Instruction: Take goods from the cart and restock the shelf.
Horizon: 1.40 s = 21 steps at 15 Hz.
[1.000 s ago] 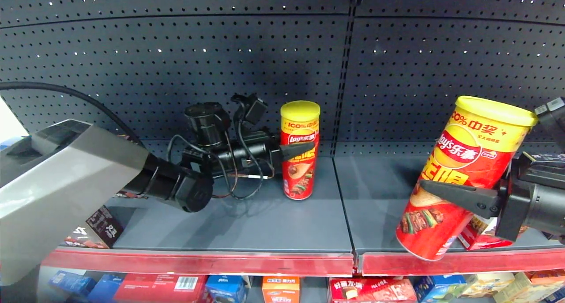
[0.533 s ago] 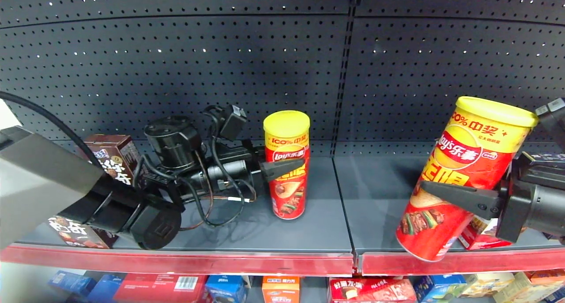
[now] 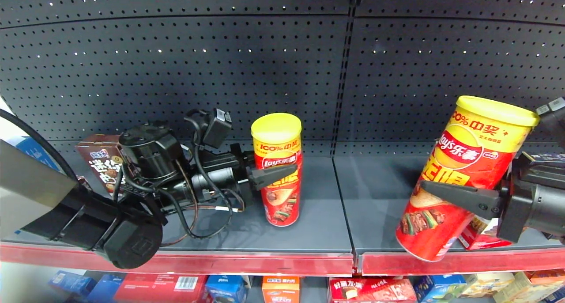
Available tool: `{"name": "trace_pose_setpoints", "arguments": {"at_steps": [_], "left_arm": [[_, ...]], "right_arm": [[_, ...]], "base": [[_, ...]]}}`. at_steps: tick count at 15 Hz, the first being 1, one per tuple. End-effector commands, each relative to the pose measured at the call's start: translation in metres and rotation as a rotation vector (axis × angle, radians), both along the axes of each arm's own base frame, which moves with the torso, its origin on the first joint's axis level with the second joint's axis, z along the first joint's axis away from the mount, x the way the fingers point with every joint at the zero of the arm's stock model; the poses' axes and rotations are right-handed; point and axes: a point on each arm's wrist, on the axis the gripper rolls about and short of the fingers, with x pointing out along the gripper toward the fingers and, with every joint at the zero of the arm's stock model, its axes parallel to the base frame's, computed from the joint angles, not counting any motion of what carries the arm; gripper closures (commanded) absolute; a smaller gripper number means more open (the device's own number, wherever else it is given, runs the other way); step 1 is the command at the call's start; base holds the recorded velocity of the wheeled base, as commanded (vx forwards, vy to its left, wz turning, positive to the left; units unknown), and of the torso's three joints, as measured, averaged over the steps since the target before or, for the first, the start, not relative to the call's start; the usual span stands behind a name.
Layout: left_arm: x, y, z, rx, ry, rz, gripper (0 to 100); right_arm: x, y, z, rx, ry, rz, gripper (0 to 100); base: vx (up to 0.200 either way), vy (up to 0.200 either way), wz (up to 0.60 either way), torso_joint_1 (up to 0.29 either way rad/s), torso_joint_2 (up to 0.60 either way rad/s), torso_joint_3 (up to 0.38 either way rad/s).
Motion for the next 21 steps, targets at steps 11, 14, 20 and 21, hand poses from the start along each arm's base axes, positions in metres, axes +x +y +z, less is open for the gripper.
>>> {"name": "trace_pose_setpoints", "arguments": {"at_steps": [11,14,20,21], "left_arm": [[-0.002,0.005,-0.025,0.022,0.051,0.013,100],[0.001,0.005,-0.03,0.015,0.038,0.022,0],[-0.001,0.004,-0.027,0.011,0.027,0.019,0],[-0.002,0.005,-0.027,0.011,0.027,0.019,0]], "right_arm": [[0.0,0.0,-0.001,0.0,0.003,0.002,100],[0.0,0.0,0.0,0.0,0.002,0.0,100],[-0.003,-0.001,-0.003,-0.002,0.008,0.002,100],[-0.003,-0.001,-0.004,-0.003,0.009,0.002,100]], "base": [[0.0,0.0,0.0,0.0,0.0,0.0],[0.0,0.0,0.0,0.0,0.0,0.0],[0.0,0.0,0.0,0.0,0.0,0.0],[0.0,0.0,0.0,0.0,0.0,0.0]]}}
